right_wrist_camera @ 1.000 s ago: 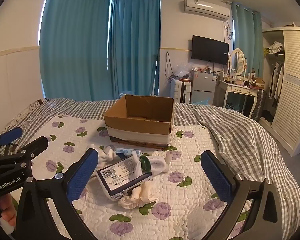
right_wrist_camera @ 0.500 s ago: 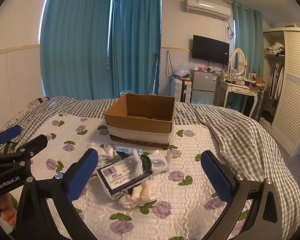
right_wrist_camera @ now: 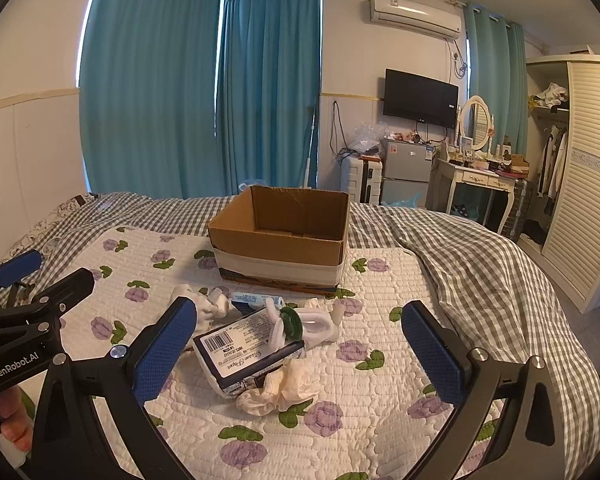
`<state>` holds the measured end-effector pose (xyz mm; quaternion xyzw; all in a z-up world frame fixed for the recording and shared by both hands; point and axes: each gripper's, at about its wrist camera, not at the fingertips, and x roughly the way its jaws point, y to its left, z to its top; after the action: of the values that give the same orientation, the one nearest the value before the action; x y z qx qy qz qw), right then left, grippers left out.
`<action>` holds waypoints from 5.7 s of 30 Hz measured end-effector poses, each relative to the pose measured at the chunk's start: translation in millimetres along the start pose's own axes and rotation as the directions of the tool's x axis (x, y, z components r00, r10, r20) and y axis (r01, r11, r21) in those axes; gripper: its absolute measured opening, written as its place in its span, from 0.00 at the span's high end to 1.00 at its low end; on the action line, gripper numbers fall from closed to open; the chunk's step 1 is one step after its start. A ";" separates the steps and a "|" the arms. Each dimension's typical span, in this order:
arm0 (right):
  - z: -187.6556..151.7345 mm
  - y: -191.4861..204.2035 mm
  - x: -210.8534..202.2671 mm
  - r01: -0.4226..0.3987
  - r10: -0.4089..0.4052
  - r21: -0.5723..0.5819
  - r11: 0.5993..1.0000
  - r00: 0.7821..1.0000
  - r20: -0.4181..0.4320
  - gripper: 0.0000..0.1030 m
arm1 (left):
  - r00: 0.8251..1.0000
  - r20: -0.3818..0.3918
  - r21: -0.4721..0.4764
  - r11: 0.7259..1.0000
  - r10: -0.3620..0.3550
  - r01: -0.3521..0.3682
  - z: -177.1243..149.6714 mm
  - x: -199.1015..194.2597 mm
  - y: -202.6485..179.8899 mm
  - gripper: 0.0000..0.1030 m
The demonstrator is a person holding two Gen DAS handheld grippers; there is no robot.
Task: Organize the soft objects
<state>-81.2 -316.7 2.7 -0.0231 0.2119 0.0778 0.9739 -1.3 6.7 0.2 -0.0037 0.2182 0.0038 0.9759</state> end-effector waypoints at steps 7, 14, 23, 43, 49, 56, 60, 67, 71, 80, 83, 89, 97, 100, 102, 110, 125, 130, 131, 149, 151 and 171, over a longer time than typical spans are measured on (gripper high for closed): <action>-1.2 0.3 0.1 0.002 -0.002 -0.002 1.000 1.000 -0.001 0.00 | 1.000 0.000 0.001 1.000 0.000 0.000 -0.7 -0.2 -0.9 0.12; -0.2 0.8 0.1 0.002 -0.002 -0.002 1.000 1.000 -0.001 0.00 | 1.000 0.001 0.001 1.000 0.000 0.000 -0.7 -0.3 -0.8 0.12; 0.0 1.0 0.3 0.001 -0.001 -0.003 1.000 1.000 -0.002 0.00 | 1.000 0.003 0.002 1.000 0.001 -0.001 -0.6 -0.4 -1.1 0.12; 2.9 4.3 -2.2 0.000 0.000 -0.014 1.000 1.000 0.001 0.00 | 1.000 0.013 0.006 1.000 -0.006 0.006 4.8 -2.1 3.7 0.12; 1.3 7.8 5.5 -0.012 0.011 -0.021 1.000 1.000 -0.029 0.00 | 1.000 -0.001 0.000 1.000 -0.005 0.005 3.3 2.7 6.5 0.12; -31.9 21.4 65.7 -0.083 0.082 0.002 0.997 0.976 -0.199 0.00 | 0.993 -0.118 -0.030 1.000 -0.006 0.002 -21.8 44.7 25.2 0.12; -49.4 39.1 91.3 -0.112 0.098 -0.039 0.993 0.961 -0.257 0.01 | 0.984 -0.180 -0.027 1.000 0.009 -0.014 -37.0 66.6 32.2 0.12; -60.2 63.4 114.2 -0.179 0.142 -0.094 0.979 0.940 -0.311 0.02 | 0.977 -0.213 -0.042 0.998 0.029 -0.039 -46.1 89.6 45.1 0.12; -73.3 57.3 139.2 -0.164 0.130 -0.060 0.985 0.918 -0.375 0.08 | 0.973 -0.231 -0.026 0.999 0.023 -0.029 -52.1 99.2 40.9 0.12; -77.2 79.0 174.1 -0.173 0.127 -0.079 0.982 0.905 -0.406 0.09 | 0.963 -0.268 -0.005 1.000 0.014 -0.016 -63.5 112.7 34.0 0.12; -83.0 77.9 187.3 -0.145 0.100 -0.074 0.987 0.899 -0.425 0.23 | 0.962 -0.272 -0.018 1.000 0.015 -0.021 -63.6 112.2 36.9 0.12; -74.3 67.8 171.3 -0.171 0.143 -0.045 0.984 0.917 -0.372 0.50 | 0.958 -0.285 -0.011 1.000 0.022 -0.027 -63.2 115.2 34.0 0.12; -58.6 45.6 148.8 -0.214 0.207 0.011 0.977 0.928 -0.308 0.66 | 0.943 -0.331 -0.012 0.999 -0.042 0.041 -64.0 139.9 17.1 0.14; -55.1 32.8 143.3 -0.225 0.228 0.045 0.973 0.929 -0.290 0.67 | 0.935 -0.351 -0.009 0.998 -0.057 0.058 -67.1 157.0 6.5 0.14; -52.9 22.4 142.0 -0.239 0.254 0.086 0.967 0.926 -0.279 0.67 | 0.936 -0.343 -0.011 0.997 -0.075 0.076 -67.6 167.3 -0.6 0.16; -48.0 8.6 141.7 -0.266 0.294 0.137 0.954 0.919 -0.263 0.69 | 0.923 -0.374 -0.031 0.995 -0.095 0.090 -70.6 207.4 -4.1 0.52; -15.8 -1.8 98.1 -0.288 0.305 0.124 0.950 0.938 -0.165 0.73 | 0.942 -0.298 -0.036 0.988 -0.152 0.148 -37.1 142.7 2.5 0.65; 9.7 -9.9 74.6 -0.323 0.338 0.139 0.936 0.936 -0.100 0.73 | 0.955 -0.256 -0.037 0.989 -0.151 0.146 -13.9 121.1 7.7 0.65; 16.3 -11.7 70.6 -0.332 0.345 0.141 0.933 0.934 -0.087 0.73 | 0.958 -0.245 -0.039 0.988 -0.152 0.147 -7.6 116.8 8.0 0.65; 104.8 -24.6 110.4 -0.373 0.374 0.022 0.928 0.927 -0.037 0.73 | 0.972 -0.157 0.005 0.984 -0.176 0.179 72.9 148.7 -11.9 0.65; 119.4 -27.9 132.8 -0.372 0.372 0.016 0.928 0.927 -0.039 0.73 | 0.972 -0.150 -0.007 0.983 -0.183 0.184 86.2 165.1 -14.6 0.65; 128.7 -78.0 311.8 -0.342 0.371 0.184 0.921 0.916 -0.152 0.43 | 0.972 -0.160 0.078 0.979 -0.173 0.187 110.5 298.7 -52.0 0.26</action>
<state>264.0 -339.4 -9.3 0.0841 0.3067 0.2354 0.9184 316.4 -42.7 -26.8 0.0214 0.2909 -0.0952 0.9518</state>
